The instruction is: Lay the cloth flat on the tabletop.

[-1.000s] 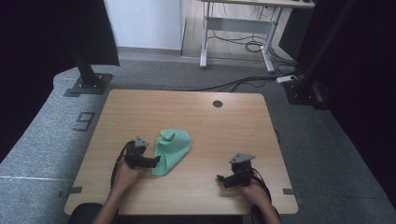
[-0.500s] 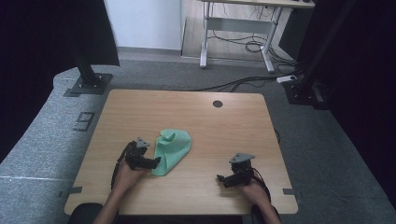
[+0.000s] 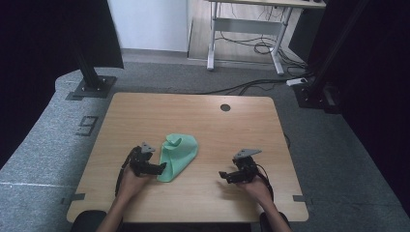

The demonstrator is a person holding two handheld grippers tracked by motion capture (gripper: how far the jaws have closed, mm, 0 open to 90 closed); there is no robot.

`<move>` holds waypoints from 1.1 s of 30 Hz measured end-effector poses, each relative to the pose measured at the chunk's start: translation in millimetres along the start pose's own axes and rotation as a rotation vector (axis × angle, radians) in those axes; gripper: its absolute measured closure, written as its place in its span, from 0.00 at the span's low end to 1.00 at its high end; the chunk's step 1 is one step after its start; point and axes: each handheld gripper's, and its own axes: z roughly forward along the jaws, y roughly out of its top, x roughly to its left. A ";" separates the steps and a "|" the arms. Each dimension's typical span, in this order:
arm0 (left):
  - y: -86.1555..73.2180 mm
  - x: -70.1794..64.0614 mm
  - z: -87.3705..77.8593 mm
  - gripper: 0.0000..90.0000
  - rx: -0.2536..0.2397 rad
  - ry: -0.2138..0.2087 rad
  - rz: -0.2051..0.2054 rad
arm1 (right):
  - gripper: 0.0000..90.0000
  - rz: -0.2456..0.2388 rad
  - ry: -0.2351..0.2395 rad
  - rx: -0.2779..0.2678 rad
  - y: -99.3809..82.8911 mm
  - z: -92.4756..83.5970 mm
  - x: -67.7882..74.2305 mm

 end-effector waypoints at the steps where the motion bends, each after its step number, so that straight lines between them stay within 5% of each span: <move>1: 0.0 0.0 0.0 0.05 0.000 0.000 0.000 | 0.19 0.000 0.000 0.000 0.0 0.0 0.0; 10: -0.2 -0.5 -0.2 0.06 -0.002 0.003 -0.003 | 0.39 -0.031 0.041 -0.030 36.5 10.2 7.6; 24: -0.3 -0.7 -0.6 0.06 0.000 0.004 -0.002 | 0.52 -0.077 0.076 -0.022 86.6 33.5 21.6; 33: -0.5 -0.9 -0.6 0.06 -0.002 0.005 -0.004 | 0.57 -0.044 0.104 -0.037 117.3 51.4 27.8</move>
